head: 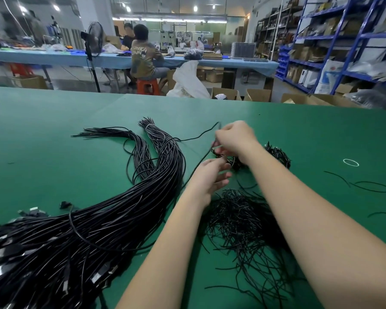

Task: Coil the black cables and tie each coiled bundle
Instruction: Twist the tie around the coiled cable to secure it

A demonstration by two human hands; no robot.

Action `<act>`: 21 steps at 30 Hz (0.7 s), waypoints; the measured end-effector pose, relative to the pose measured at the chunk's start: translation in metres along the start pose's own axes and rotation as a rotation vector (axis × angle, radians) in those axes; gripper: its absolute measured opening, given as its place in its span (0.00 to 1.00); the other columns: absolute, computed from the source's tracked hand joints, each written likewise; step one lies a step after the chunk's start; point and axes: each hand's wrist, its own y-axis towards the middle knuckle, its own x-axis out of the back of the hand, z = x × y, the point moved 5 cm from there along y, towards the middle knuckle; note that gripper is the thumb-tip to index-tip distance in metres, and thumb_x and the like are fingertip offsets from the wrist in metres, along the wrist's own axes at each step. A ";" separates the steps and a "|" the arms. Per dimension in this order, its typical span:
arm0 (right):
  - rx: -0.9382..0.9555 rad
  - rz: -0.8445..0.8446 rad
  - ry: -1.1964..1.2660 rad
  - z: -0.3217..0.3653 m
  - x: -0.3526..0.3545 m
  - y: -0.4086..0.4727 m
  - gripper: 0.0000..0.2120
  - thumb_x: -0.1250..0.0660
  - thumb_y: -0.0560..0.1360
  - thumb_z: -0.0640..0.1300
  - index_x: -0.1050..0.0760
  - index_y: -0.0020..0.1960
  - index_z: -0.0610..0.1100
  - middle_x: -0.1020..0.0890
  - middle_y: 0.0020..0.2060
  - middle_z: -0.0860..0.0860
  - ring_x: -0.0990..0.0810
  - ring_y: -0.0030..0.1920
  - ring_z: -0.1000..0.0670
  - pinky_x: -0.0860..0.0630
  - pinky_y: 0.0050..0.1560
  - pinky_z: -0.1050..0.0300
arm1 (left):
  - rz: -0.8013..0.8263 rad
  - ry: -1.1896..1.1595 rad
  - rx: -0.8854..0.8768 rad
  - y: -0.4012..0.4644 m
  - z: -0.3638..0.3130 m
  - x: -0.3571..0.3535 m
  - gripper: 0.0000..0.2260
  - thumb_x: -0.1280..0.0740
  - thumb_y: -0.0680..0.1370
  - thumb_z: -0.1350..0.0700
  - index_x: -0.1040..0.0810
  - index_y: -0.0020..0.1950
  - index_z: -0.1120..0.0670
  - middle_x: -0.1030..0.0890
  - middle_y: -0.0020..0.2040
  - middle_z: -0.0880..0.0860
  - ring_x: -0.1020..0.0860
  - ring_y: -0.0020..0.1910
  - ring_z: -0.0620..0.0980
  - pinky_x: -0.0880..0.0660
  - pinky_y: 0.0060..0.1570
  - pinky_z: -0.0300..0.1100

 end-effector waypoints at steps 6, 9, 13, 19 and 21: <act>-0.134 -0.159 0.404 -0.057 0.055 0.007 0.11 0.39 0.78 0.31 0.25 0.58 0.39 0.18 0.36 0.44 0.23 0.22 0.53 0.26 0.22 0.64 | 0.034 -0.025 -0.113 -0.004 -0.015 -0.005 0.16 0.37 0.81 0.40 0.21 0.57 0.52 0.16 0.51 0.50 0.19 0.43 0.46 0.24 0.38 0.37; -0.079 -0.180 0.319 -0.080 0.075 -0.007 0.09 0.35 0.79 0.33 0.22 0.55 0.45 0.16 0.37 0.44 0.21 0.24 0.55 0.24 0.26 0.63 | 0.016 -0.097 -0.119 -0.002 -0.019 -0.002 0.22 0.48 0.85 0.42 0.19 0.52 0.53 0.14 0.45 0.49 0.18 0.38 0.44 0.24 0.38 0.38; -0.060 -0.333 0.319 -0.112 0.112 -0.036 0.03 0.29 0.77 0.39 0.16 0.48 0.42 0.15 0.30 0.50 0.20 0.25 0.58 0.23 0.28 0.65 | 0.092 -0.154 -0.090 -0.002 -0.015 -0.009 0.25 0.50 0.85 0.42 0.18 0.50 0.55 0.14 0.41 0.48 0.18 0.38 0.46 0.24 0.40 0.40; -0.049 -0.344 -0.504 -0.118 0.134 -0.068 0.10 0.31 0.75 0.61 0.17 0.43 0.57 0.17 0.35 0.58 0.22 0.36 0.52 0.30 0.35 0.62 | 0.169 -0.136 -0.095 -0.002 -0.009 -0.022 0.24 0.51 0.86 0.44 0.19 0.51 0.55 0.16 0.39 0.48 0.20 0.39 0.47 0.25 0.40 0.40; 0.134 -0.193 -0.622 -0.101 0.109 -0.074 0.11 0.34 0.75 0.69 0.21 0.42 0.63 0.20 0.42 0.62 0.23 0.43 0.54 0.29 0.39 0.61 | 0.218 -0.085 -0.091 -0.003 -0.006 -0.029 0.25 0.52 0.86 0.45 0.19 0.51 0.54 0.16 0.38 0.47 0.20 0.39 0.46 0.26 0.41 0.40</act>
